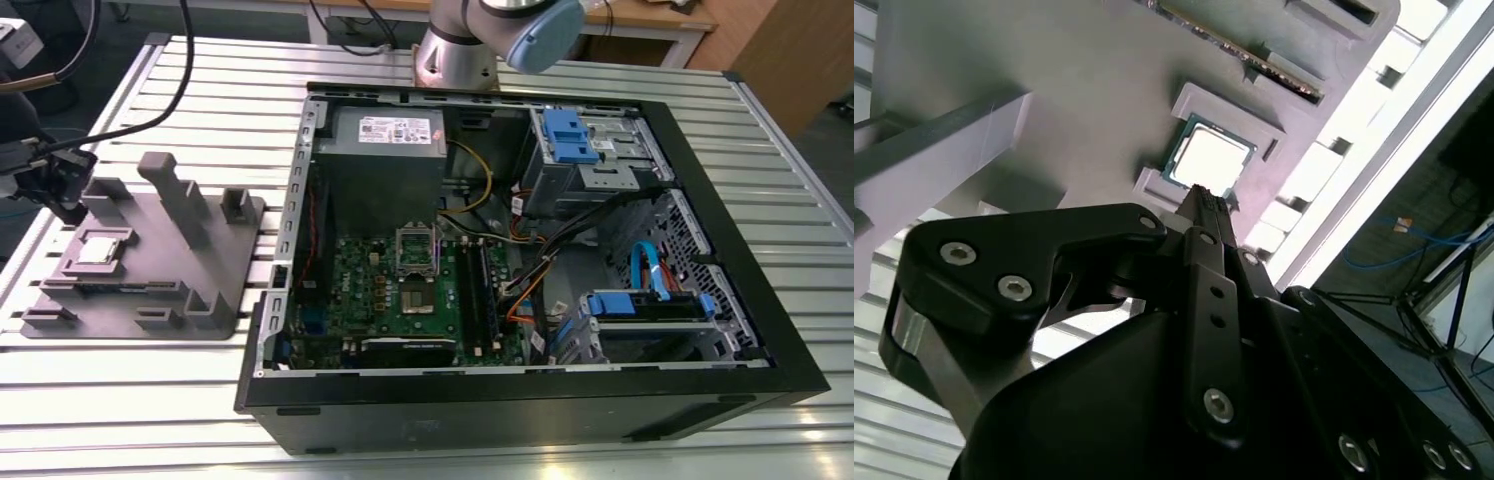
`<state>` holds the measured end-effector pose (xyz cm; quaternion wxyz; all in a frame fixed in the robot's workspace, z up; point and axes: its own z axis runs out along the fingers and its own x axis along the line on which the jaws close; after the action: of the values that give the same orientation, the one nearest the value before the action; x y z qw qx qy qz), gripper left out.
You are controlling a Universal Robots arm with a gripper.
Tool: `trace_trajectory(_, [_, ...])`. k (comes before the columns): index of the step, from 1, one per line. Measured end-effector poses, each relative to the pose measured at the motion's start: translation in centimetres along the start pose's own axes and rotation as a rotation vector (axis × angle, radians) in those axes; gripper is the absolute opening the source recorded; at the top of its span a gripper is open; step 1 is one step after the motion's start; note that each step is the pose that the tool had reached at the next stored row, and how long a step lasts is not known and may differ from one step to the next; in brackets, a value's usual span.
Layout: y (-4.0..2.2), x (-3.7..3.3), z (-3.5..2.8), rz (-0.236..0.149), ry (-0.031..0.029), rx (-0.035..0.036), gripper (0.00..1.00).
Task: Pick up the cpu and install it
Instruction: 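Pick up the cpu and move it towards the insertion slot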
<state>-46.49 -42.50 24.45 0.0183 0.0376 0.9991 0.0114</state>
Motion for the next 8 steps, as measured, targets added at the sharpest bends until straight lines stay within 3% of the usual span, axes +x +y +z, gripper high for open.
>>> trace_trajectory(8, [-0.24, 0.57, 1.41, 0.0, -0.0001, 0.0, 0.11])
